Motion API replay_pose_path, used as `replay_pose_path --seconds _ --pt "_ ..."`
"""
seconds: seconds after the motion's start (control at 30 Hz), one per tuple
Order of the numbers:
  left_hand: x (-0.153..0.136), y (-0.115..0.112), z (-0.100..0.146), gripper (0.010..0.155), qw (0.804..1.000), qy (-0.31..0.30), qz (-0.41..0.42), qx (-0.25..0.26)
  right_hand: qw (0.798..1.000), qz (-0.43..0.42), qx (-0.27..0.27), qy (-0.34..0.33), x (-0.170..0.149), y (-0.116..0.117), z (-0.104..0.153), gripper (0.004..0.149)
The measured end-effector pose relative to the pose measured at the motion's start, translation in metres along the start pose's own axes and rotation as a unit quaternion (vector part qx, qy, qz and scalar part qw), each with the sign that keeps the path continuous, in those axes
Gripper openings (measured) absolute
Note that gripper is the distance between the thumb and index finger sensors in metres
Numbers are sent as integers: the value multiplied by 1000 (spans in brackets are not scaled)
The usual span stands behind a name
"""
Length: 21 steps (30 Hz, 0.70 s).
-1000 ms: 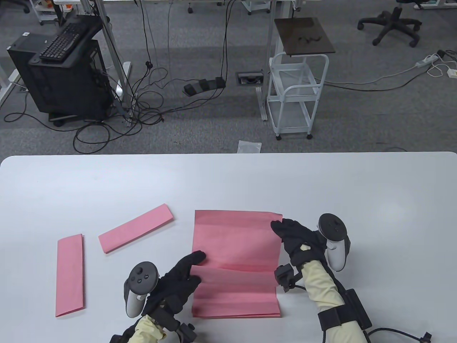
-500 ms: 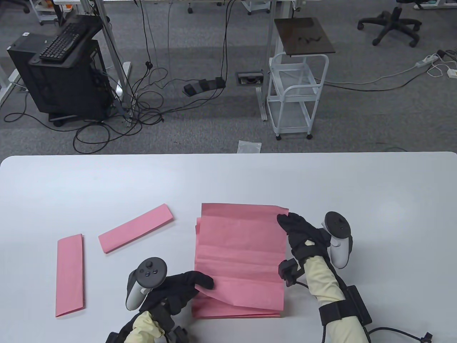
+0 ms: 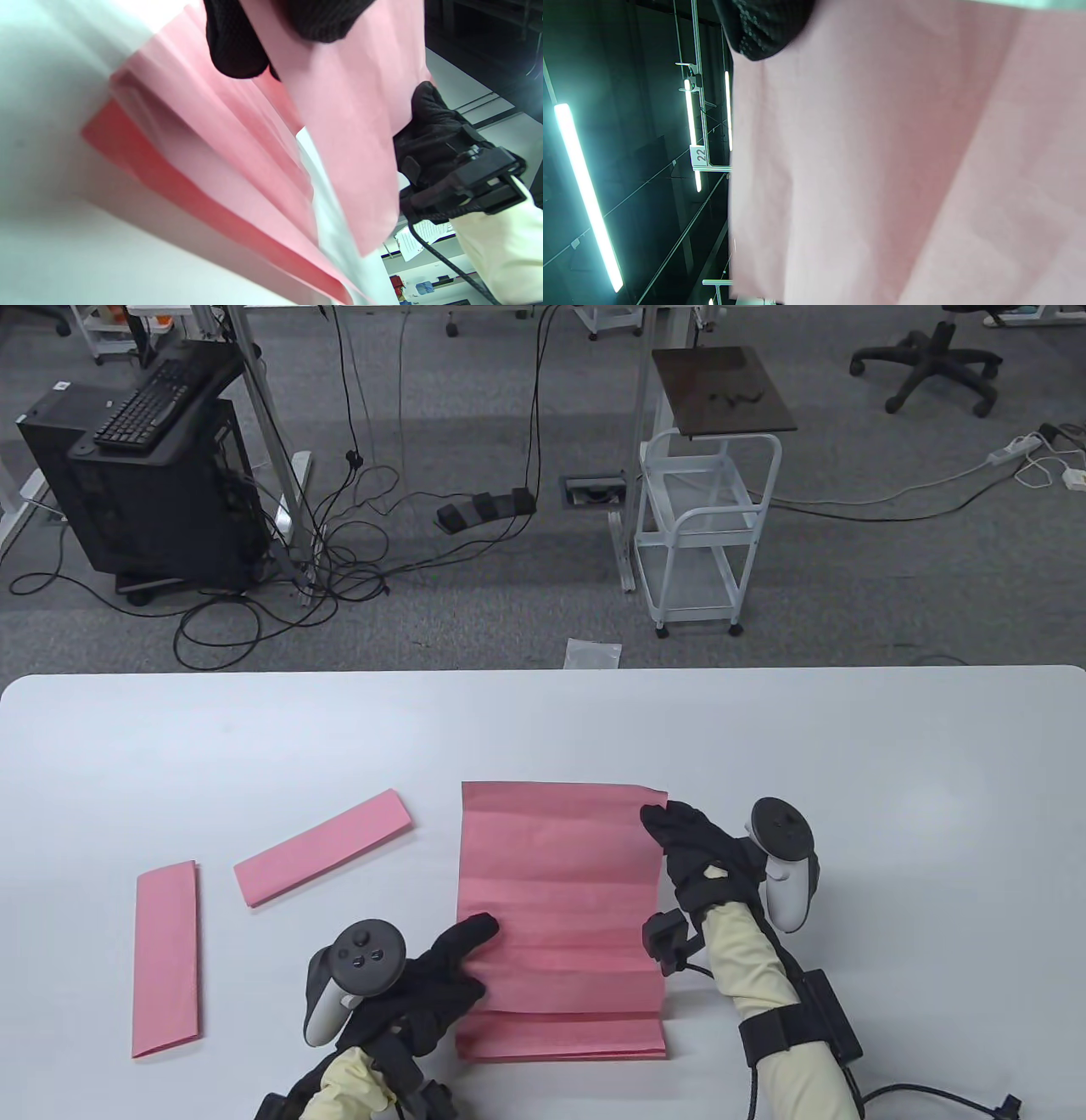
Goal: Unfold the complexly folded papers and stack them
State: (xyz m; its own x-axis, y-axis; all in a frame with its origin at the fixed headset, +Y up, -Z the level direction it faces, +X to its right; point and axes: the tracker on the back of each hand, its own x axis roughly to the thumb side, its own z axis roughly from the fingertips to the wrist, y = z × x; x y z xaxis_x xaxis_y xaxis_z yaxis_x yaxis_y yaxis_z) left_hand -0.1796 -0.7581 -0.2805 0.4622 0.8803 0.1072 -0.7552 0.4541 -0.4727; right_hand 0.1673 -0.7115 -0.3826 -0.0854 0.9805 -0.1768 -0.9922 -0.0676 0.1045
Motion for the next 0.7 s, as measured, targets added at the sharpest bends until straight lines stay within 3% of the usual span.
replay_pose_path --seconds 0.07,0.2,0.33,0.5,0.63,0.7 --pt "0 1 1 68 1000 1 -7 9 1000 0 -1 0 1 1 -1 39" --pt "4 1 3 36 996 2 -82 39 1000 18 -3 3 2 3 -2 39" --pt "10 -3 5 38 986 -12 -152 62 1000 23 -10 17 -3 2 -5 39" --pt "12 -3 4 38 985 -23 -168 17 998 30 -24 41 -15 2 -11 39" --pt "13 -2 6 38 980 -23 -180 84 997 43 -31 54 -22 2 -15 39" --pt "16 -1 7 38 976 -33 -197 91 997 47 -33 57 -24 2 -16 39"
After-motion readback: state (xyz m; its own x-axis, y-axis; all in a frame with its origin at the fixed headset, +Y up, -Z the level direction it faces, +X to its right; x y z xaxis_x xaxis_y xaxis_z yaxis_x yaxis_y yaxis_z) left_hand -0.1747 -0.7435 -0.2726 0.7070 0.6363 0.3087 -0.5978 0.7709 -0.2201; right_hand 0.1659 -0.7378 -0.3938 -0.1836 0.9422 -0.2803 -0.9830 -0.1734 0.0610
